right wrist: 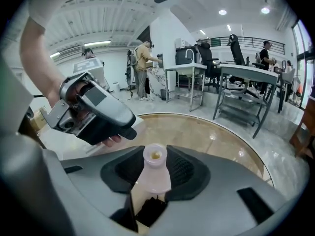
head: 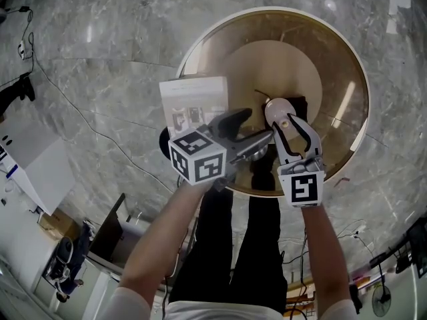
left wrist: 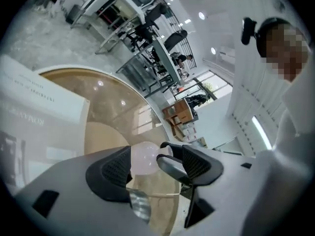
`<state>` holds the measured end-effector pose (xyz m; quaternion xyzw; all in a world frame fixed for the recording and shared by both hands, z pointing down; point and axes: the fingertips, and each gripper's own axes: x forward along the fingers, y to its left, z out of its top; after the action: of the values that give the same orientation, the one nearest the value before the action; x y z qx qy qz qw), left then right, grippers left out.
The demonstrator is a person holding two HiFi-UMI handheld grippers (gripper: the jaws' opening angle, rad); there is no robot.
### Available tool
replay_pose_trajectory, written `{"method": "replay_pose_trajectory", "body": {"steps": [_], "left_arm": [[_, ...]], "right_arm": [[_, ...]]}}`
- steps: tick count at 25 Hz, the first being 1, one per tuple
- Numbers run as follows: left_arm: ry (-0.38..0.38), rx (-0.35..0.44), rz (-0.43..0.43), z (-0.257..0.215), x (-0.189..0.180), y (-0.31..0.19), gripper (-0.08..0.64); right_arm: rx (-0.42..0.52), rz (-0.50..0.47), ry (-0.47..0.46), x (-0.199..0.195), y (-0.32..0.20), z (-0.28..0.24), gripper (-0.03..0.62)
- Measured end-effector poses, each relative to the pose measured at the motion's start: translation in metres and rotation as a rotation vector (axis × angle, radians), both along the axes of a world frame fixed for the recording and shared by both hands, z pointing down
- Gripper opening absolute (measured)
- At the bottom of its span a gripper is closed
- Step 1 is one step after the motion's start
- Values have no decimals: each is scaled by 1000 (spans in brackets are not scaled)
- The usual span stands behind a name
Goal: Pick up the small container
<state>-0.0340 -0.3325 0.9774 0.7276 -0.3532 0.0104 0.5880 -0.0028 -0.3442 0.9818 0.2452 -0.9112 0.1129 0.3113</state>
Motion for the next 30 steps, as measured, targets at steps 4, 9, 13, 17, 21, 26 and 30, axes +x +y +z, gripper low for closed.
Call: {"method": "replay_pose_trajectory", "body": {"steps": [4, 9, 13, 17, 21, 26, 30], "left_arm": [[102, -51, -39, 2, 3, -4, 327], [139, -74, -81, 9, 5, -10, 334], [213, -103, -142, 8, 5, -16, 336], [268, -134, -166, 9, 13, -16, 350], [313, -153, -199, 8, 17, -18, 357], [320, -183, -238, 8, 19, -16, 364], [416, -185, -273, -3, 26, -24, 371]], "right_arm": [[-27, -18, -3, -2, -5, -2, 150], [-39, -35, -7, 1, -7, -7, 150], [-57, -49, -9, 2, -7, -14, 150], [-77, -51, -5, 6, -5, -21, 150], [-97, -56, -3, 9, -6, -29, 150], [-116, -79, -9, 12, -4, -49, 150], [-117, -98, -14, 12, -5, -60, 150]]}}
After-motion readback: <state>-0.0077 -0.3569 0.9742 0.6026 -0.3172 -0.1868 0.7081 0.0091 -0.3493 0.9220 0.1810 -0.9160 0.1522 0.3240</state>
